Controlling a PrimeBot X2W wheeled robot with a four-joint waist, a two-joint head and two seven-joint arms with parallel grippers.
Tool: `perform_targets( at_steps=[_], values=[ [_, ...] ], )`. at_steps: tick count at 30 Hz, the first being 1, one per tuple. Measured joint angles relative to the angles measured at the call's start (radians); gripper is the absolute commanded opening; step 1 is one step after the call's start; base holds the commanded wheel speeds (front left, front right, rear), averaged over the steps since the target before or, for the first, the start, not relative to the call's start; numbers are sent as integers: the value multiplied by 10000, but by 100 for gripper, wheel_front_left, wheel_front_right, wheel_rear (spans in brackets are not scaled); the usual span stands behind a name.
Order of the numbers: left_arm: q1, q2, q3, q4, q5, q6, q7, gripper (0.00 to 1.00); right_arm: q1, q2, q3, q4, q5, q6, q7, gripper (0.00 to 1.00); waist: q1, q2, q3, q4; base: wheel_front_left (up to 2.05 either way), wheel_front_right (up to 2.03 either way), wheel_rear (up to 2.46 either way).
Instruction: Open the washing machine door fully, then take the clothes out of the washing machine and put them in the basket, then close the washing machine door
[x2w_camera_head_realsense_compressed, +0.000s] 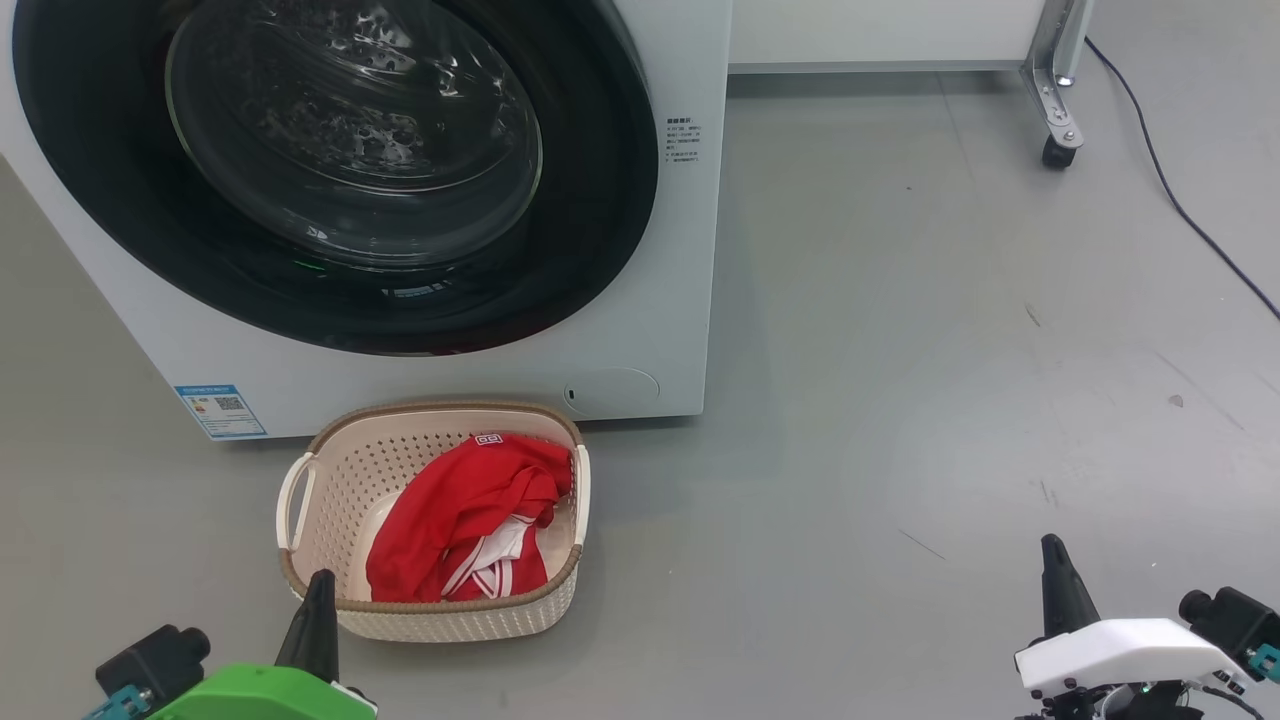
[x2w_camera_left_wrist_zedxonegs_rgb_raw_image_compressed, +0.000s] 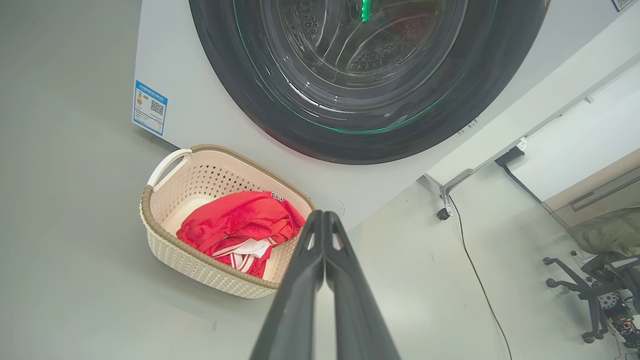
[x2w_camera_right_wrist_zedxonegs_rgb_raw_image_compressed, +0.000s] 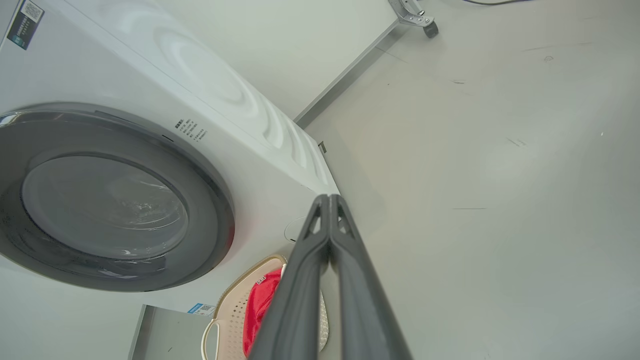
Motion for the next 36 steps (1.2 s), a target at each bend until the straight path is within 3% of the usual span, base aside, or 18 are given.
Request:
perform_targets(
  at_steps=[36],
  values=[
    [-602, -25, 1271, 219, -4675, -527, 1016, 0, -823, -203, -836, 199, 4790, 297, 1141, 0, 0, 0, -26, -206, 0, 0, 0]
  ],
)
